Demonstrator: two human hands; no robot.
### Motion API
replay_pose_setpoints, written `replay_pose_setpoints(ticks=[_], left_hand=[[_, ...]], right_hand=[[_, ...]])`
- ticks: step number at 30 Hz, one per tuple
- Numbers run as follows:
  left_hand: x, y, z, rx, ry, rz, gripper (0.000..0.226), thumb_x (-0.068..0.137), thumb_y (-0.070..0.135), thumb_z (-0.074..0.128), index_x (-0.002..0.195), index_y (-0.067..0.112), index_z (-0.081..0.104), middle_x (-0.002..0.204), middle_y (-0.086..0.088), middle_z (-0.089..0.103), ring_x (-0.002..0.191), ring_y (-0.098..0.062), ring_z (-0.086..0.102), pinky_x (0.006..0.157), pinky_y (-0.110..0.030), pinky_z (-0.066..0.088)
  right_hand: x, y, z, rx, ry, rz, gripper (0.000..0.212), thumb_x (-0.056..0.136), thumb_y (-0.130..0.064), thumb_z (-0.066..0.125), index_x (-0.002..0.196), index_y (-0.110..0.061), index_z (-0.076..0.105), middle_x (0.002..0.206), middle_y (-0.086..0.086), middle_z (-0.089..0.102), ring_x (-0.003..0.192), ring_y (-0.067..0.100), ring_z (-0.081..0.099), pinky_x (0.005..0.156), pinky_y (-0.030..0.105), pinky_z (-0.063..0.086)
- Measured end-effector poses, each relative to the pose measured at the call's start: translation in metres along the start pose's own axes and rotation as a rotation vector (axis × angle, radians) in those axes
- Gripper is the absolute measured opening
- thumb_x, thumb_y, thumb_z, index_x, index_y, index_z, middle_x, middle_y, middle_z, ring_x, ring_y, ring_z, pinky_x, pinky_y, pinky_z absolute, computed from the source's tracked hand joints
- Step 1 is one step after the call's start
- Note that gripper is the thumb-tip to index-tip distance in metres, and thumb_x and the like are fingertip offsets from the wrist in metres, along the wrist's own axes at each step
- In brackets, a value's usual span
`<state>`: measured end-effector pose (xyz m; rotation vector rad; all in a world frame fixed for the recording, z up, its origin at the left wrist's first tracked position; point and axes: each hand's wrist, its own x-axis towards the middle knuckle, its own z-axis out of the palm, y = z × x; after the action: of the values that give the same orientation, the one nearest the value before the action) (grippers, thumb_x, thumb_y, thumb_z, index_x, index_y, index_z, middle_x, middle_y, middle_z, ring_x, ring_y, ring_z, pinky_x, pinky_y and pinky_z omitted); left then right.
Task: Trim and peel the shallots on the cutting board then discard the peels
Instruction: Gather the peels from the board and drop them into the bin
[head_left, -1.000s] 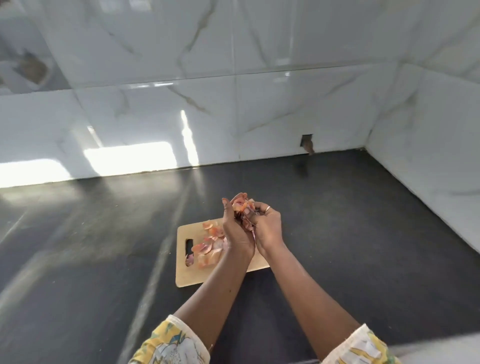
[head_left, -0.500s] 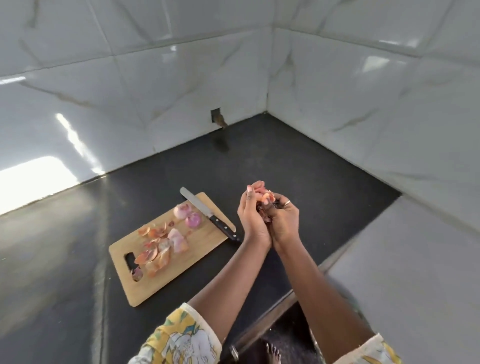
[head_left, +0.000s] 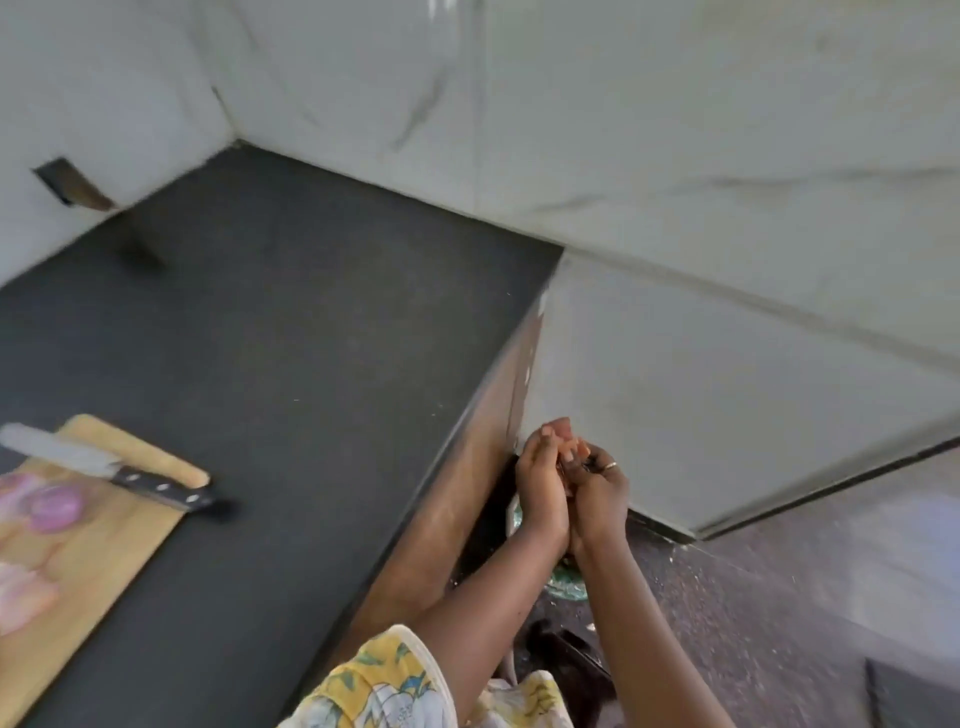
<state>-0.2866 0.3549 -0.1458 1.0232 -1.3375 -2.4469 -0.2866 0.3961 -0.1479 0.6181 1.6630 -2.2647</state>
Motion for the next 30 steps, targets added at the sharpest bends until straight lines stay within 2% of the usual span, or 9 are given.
replay_pose_setpoints(ticks=[5, 10, 13, 17, 19, 22, 25, 27, 30], left_hand=[[0.047, -0.097, 0.002, 0.129, 0.058, -0.260, 0.028, 0.097, 0.010, 0.037, 0.091, 0.010, 0.064, 0.086, -0.009, 0.066, 0.082, -0.022, 0.063, 0.079, -0.031, 0.051], [0.107, -0.191, -0.012, 0.207, 0.120, -0.521, 0.026, 0.095, 0.026, 0.046, 0.105, 0.013, 0.066, 0.109, -0.012, 0.067, 0.101, -0.026, 0.062, 0.094, -0.038, 0.049], [0.136, -0.227, -0.015, 0.199, 0.165, -0.591, 0.027, 0.094, 0.028, 0.047, 0.106, 0.011, 0.064, 0.103, -0.011, 0.067, 0.097, -0.028, 0.062, 0.087, -0.035, 0.050], [0.159, -0.246, -0.022, 0.134, 0.199, -0.616, 0.033, 0.097, 0.028, 0.040, 0.100, 0.005, 0.064, 0.080, -0.005, 0.067, 0.068, -0.017, 0.059, 0.056, -0.023, 0.046], [0.171, -0.254, -0.027, 0.118, 0.231, -0.626, 0.029, 0.098, 0.020, 0.039, 0.081, 0.010, 0.060, 0.063, 0.002, 0.067, 0.066, -0.012, 0.056, 0.056, -0.021, 0.044], [0.180, -0.257, -0.031, 0.144, 0.248, -0.621, 0.029, 0.098, 0.015, 0.039, 0.074, 0.014, 0.054, 0.068, 0.003, 0.059, 0.066, -0.009, 0.052, 0.058, -0.019, 0.041], [0.187, -0.266, -0.040, 0.183, 0.286, -0.620, 0.029, 0.098, 0.017, 0.039, 0.074, 0.015, 0.054, 0.065, 0.005, 0.060, 0.064, -0.008, 0.049, 0.056, -0.018, 0.038], [0.189, -0.268, -0.042, 0.187, 0.285, -0.644, 0.023, 0.098, 0.017, 0.039, 0.086, 0.012, 0.058, 0.083, 0.003, 0.059, 0.075, -0.012, 0.053, 0.063, -0.019, 0.039], [0.180, -0.258, -0.038, 0.257, 0.261, -0.607, 0.030, 0.094, 0.007, 0.045, 0.123, 0.009, 0.056, 0.119, -0.003, 0.060, 0.107, -0.017, 0.056, 0.095, -0.027, 0.043]], right_hand=[[0.078, 0.063, -0.063, 0.096, 0.217, 0.232, 0.020, 0.092, 0.010, 0.048, 0.090, -0.003, 0.062, 0.088, 0.016, 0.067, 0.084, 0.028, 0.066, 0.070, 0.032, 0.053], [0.143, 0.129, -0.106, 0.091, 0.319, 0.407, 0.018, 0.089, 0.012, 0.050, 0.087, -0.002, 0.061, 0.084, 0.016, 0.064, 0.077, 0.027, 0.063, 0.079, 0.040, 0.051], [0.175, 0.163, -0.123, 0.052, 0.375, 0.478, 0.018, 0.087, 0.011, 0.051, 0.080, -0.002, 0.061, 0.073, 0.015, 0.064, 0.065, 0.024, 0.062, 0.064, 0.033, 0.053], [0.206, 0.190, -0.136, 0.065, 0.357, 0.544, 0.024, 0.090, -0.003, 0.053, 0.066, -0.004, 0.058, 0.045, 0.004, 0.054, 0.039, 0.013, 0.047, 0.042, 0.022, 0.040], [0.217, 0.200, -0.139, 0.082, 0.328, 0.561, 0.024, 0.091, -0.004, 0.048, 0.069, -0.002, 0.060, 0.054, 0.009, 0.058, 0.045, 0.016, 0.052, 0.046, 0.023, 0.042], [0.231, 0.213, -0.140, 0.052, 0.335, 0.564, 0.025, 0.087, -0.003, 0.040, 0.082, -0.001, 0.065, 0.081, 0.017, 0.065, 0.066, 0.027, 0.059, 0.062, 0.033, 0.046], [0.239, 0.215, -0.140, -0.097, 0.359, 0.579, 0.023, 0.088, 0.002, 0.039, 0.090, -0.007, 0.060, 0.075, 0.010, 0.059, 0.063, 0.022, 0.055, 0.056, 0.031, 0.046], [0.237, 0.212, -0.139, -0.226, 0.397, 0.554, 0.032, 0.088, 0.004, 0.041, 0.100, -0.020, 0.060, 0.074, 0.004, 0.056, 0.070, 0.021, 0.058, 0.063, 0.033, 0.052], [0.233, 0.205, -0.139, -0.408, 0.490, 0.499, 0.021, 0.083, 0.002, 0.059, 0.079, -0.017, 0.068, 0.073, 0.004, 0.061, 0.084, 0.027, 0.067, 0.079, 0.040, 0.058]])
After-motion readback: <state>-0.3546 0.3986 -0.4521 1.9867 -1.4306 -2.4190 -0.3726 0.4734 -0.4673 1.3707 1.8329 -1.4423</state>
